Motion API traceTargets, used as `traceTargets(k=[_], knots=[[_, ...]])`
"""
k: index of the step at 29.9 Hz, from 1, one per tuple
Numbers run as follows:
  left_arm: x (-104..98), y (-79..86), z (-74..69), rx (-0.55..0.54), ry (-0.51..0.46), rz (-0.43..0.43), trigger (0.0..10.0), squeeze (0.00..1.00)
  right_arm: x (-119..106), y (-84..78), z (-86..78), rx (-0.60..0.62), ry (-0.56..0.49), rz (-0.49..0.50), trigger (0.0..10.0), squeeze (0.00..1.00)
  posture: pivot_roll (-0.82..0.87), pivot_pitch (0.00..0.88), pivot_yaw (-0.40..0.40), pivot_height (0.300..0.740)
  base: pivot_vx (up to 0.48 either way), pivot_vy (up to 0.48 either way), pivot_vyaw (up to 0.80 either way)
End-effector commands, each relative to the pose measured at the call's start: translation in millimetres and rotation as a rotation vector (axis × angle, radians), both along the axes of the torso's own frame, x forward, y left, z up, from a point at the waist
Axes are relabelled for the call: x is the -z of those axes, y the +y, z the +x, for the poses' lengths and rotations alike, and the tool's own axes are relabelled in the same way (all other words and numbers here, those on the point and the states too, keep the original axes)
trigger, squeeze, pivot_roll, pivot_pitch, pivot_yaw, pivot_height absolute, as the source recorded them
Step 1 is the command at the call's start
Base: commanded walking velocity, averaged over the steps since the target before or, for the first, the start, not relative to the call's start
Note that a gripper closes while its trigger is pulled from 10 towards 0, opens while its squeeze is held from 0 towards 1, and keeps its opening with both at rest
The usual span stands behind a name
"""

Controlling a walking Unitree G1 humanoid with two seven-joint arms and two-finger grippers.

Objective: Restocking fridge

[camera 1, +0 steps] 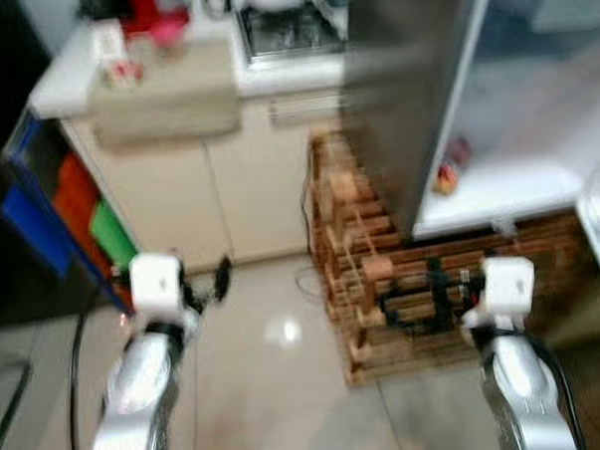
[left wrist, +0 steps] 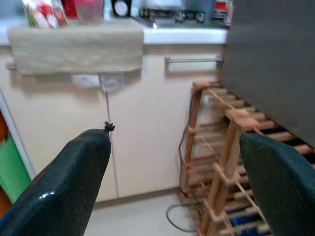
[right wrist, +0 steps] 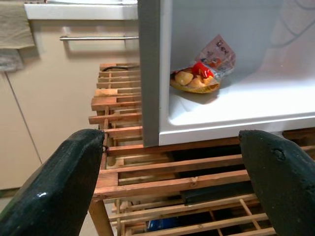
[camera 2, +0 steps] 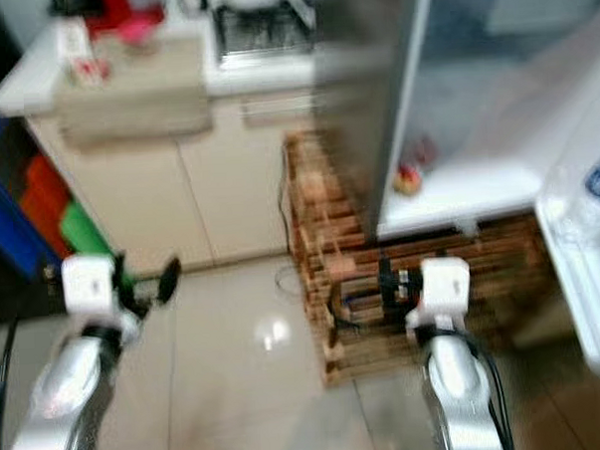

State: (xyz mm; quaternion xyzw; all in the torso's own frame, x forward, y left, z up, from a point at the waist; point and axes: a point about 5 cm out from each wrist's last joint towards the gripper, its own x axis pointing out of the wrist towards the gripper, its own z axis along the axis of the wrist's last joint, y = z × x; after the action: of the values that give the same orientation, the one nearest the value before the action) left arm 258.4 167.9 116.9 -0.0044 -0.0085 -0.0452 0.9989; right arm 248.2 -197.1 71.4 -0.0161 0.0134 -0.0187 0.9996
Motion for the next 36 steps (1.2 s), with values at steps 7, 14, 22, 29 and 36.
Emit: traceTargets(k=[7,14,22,29,36], knots=[[-7,-7.4,20.5,-0.004,-0.002,0.05,10.0,0.0,-17,-2.6,18.5,0.009,-0.043,-0.014,10.0,0.0,-0.04,0.0,0.036,0.74,0.0,-0.462,0.58],[-4,-9.5,29.1,-0.012,0.027,0.063,10.0,0.0,-19,-8.6,25.4,0.033,-0.038,-0.034,10.0,0.0,-0.04,0.0,0.047,0.74,0.167,-0.395,0.14],[-1,-7.1,30.2,-0.039,0.037,0.048,10.0,0.0,-23,-26.0,27.7,0.065,-0.035,-0.033,10.0,0.0,-0.05,0.0,0.051,0.74,0.0,0.0,0.0],[-1,-9.1,30.9,-0.028,0.037,0.041,10.0,0.0,-16,-59.7,12.7,0.18,0.01,-0.075,10.0,0.0,-0.05,0.0,0.052,0.74,0.0,0.0,0.0],[6,-24.3,33.2,0.132,0.079,0.053,10.0,0.0,-12,-95.2,0.0,0.397,0.052,-0.124,10.0,0.0,-0.07,0.0,0.054,0.74,0.0,0.0,0.0]])
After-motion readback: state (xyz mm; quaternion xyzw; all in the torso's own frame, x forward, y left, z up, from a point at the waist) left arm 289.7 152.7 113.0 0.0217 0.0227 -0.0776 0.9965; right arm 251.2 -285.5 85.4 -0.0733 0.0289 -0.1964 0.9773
